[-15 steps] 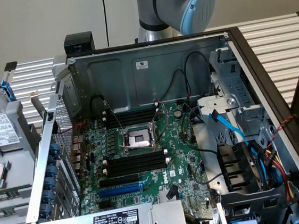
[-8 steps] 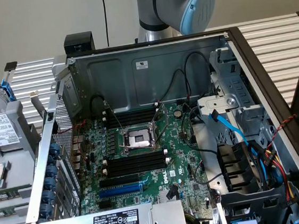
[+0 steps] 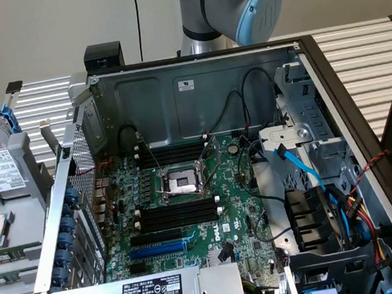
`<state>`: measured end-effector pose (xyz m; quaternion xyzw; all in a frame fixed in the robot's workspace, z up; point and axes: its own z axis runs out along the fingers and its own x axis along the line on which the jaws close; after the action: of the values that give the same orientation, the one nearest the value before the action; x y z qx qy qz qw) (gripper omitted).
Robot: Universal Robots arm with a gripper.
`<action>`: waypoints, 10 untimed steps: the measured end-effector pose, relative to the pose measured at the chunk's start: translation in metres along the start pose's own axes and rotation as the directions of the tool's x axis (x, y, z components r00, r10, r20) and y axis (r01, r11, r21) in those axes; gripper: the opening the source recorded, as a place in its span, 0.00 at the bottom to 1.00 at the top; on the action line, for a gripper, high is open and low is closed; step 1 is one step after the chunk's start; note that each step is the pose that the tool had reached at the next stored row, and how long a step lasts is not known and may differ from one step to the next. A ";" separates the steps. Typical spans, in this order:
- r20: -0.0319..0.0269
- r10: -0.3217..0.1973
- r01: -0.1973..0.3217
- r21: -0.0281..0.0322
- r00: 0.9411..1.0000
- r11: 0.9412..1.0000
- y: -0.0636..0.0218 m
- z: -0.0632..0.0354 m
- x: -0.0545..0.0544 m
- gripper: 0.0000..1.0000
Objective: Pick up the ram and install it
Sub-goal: 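Reach for the ram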
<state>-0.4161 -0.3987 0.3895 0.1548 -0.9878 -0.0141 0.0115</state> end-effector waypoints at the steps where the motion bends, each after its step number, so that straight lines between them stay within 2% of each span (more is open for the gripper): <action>1: -0.001 -0.017 0.017 0.000 1.000 1.000 0.0000 0.0001 0.000 0.11; 5: -0.003 -0.090 0.090 0.002 0.996 0.996 0.0000 0.0004 0.000 0.11; 10: -0.006 -0.181 0.181 0.003 0.984 0.984 0.0000 0.0008 0.000 0.11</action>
<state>-0.4161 -0.3987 0.3887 0.2439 -0.9696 -0.0130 0.0128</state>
